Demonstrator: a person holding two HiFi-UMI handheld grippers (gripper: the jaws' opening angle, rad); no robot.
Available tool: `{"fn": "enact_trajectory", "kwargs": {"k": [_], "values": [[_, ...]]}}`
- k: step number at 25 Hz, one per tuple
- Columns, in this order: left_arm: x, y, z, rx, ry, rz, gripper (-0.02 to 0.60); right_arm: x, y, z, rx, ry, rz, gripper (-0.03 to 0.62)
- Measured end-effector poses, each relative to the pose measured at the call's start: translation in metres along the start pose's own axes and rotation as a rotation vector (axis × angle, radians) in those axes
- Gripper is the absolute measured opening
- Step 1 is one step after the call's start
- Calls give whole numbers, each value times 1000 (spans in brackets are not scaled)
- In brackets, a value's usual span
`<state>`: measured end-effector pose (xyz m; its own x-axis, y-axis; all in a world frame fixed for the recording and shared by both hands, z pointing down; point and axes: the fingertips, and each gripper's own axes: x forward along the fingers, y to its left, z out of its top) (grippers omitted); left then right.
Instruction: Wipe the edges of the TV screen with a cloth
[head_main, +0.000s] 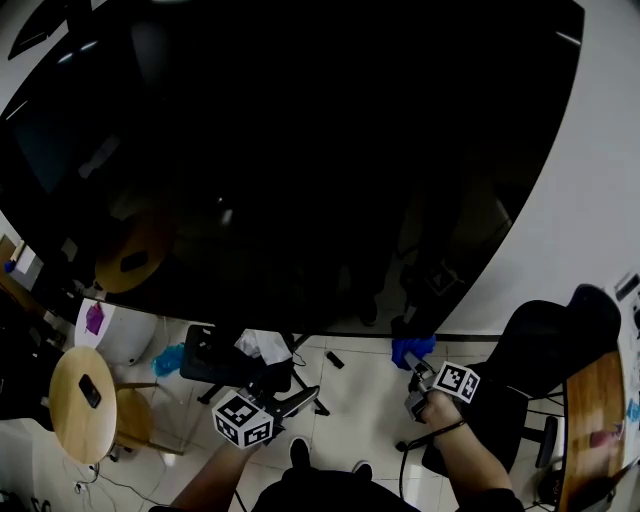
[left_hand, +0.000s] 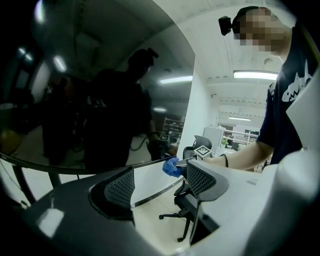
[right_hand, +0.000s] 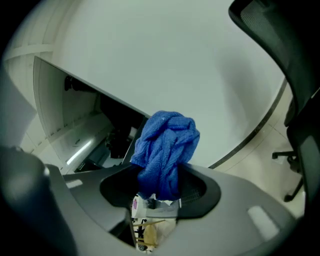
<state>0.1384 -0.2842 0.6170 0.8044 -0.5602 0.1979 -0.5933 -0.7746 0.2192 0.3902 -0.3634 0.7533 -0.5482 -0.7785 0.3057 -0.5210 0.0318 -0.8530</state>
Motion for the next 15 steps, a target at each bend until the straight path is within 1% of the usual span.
{"fn": "enact_trajectory", "kwargs": {"k": [5,9,12,15], "values": [[-22,41,-2,0,22,-43,307,21,16,-16,-89,-24,-48,210],[-32,61,-8,13,52,-72,307,34,27,-30,-99,-47,-58,210],[-40,71,-9,16,56,-60,307,45,39,-44,-112,-30,-41,210],[-49,82,-11,6,57,-23,307,63,52,-61,-122,4,-16,210]]}}
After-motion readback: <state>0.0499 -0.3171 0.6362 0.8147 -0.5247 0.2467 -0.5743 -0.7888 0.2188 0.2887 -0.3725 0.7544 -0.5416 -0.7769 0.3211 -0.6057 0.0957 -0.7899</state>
